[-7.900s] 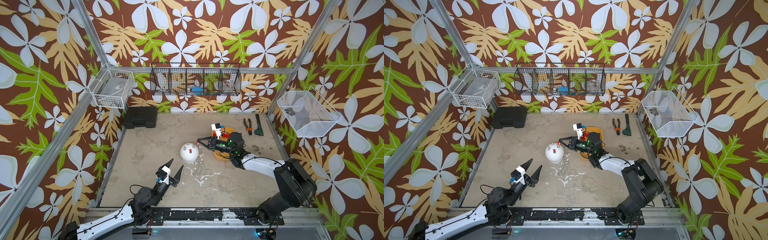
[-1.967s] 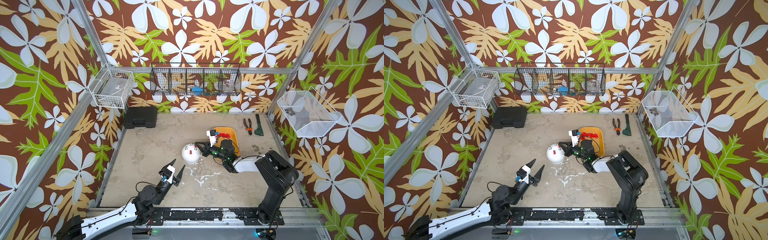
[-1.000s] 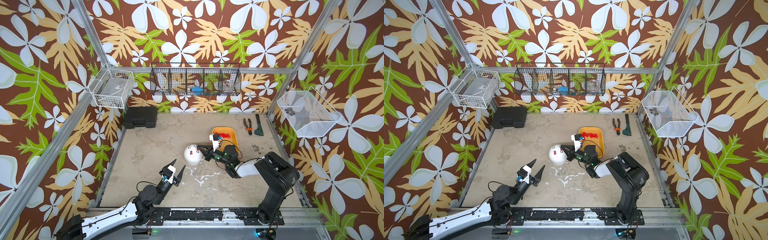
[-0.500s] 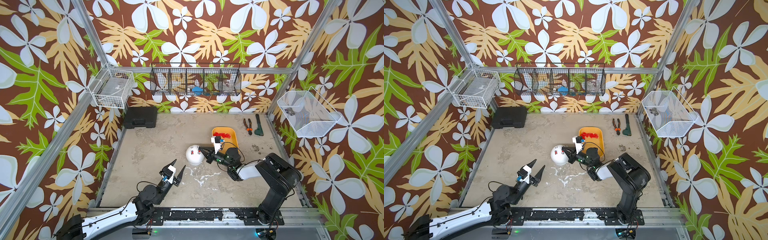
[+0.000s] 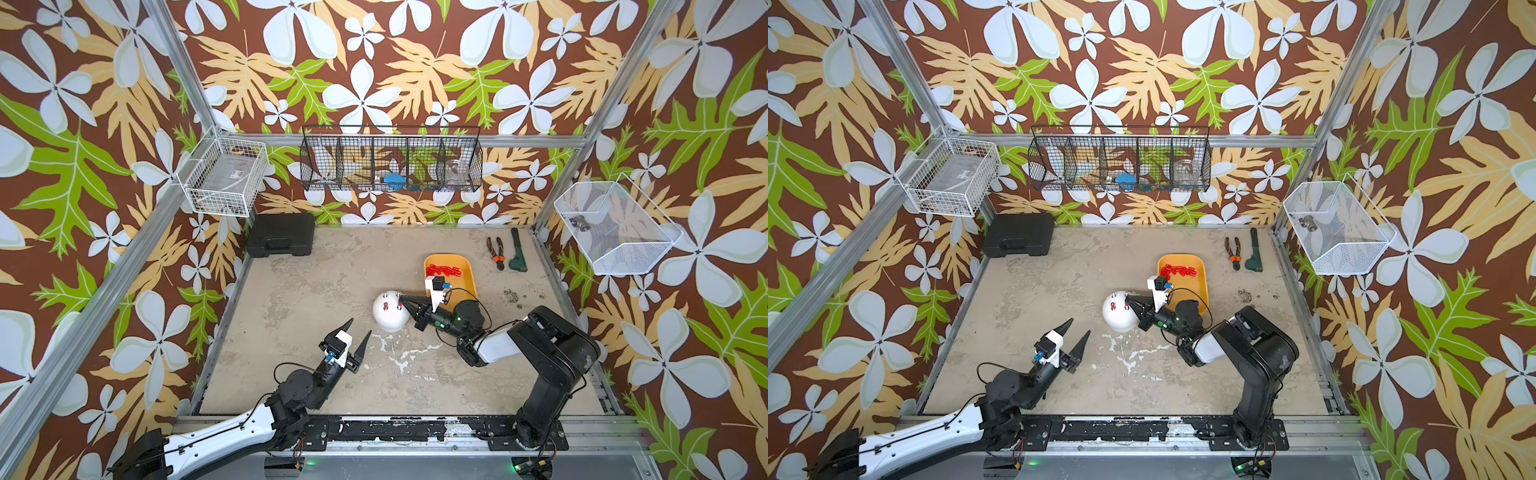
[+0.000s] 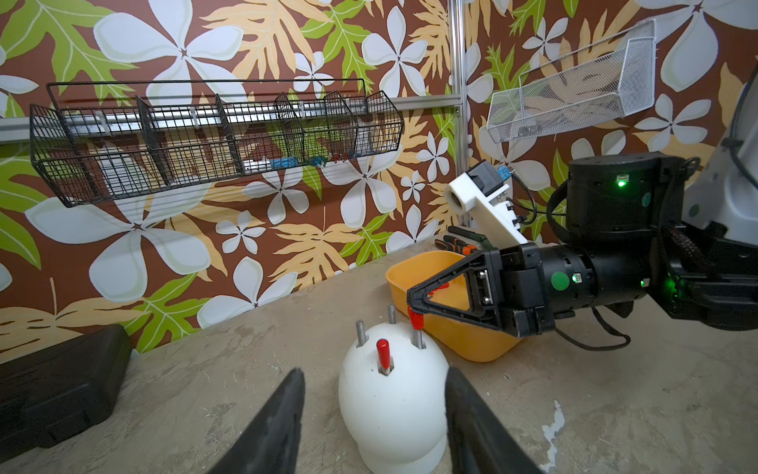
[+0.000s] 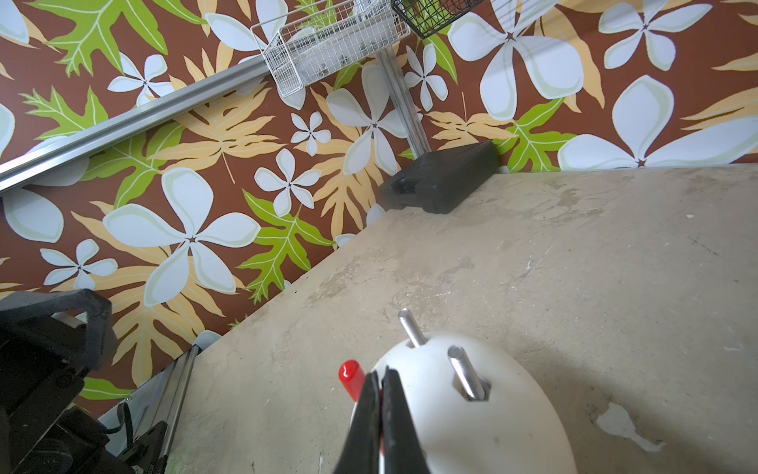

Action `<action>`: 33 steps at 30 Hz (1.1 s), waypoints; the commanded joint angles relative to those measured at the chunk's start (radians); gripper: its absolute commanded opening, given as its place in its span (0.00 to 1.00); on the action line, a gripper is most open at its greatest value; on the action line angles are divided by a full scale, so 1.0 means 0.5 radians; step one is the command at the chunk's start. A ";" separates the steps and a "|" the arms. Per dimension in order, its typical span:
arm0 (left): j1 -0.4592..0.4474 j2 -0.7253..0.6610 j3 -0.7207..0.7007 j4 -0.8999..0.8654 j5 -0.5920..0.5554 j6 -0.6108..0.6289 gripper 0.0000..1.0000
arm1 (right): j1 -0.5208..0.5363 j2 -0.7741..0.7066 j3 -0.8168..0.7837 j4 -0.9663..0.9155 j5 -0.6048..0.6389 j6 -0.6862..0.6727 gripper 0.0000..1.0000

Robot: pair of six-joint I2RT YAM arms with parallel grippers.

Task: Cover the protruding screws with screw protection sleeves
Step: Attach the screw protection sleeve to the screw.

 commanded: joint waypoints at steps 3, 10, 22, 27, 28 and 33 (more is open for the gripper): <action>-0.001 0.002 -0.113 0.049 0.009 0.011 0.56 | 0.001 0.010 -0.006 -0.142 0.016 -0.047 0.00; 0.001 0.002 -0.113 0.047 0.011 0.011 0.56 | 0.001 -0.031 0.029 -0.218 0.016 -0.059 0.15; 0.000 0.017 -0.113 0.052 0.020 0.010 0.56 | -0.002 -0.283 0.027 -0.438 0.068 -0.030 0.41; 0.000 0.036 -0.104 0.052 0.018 0.004 0.56 | -0.046 -0.440 0.312 -1.213 0.001 0.231 0.66; 0.000 0.039 -0.104 0.052 0.021 0.004 0.56 | -0.067 -0.449 0.381 -1.376 -0.082 0.281 0.72; -0.001 0.044 -0.107 0.064 0.023 -0.005 0.56 | -0.094 -0.497 0.564 -2.039 -0.128 0.353 0.71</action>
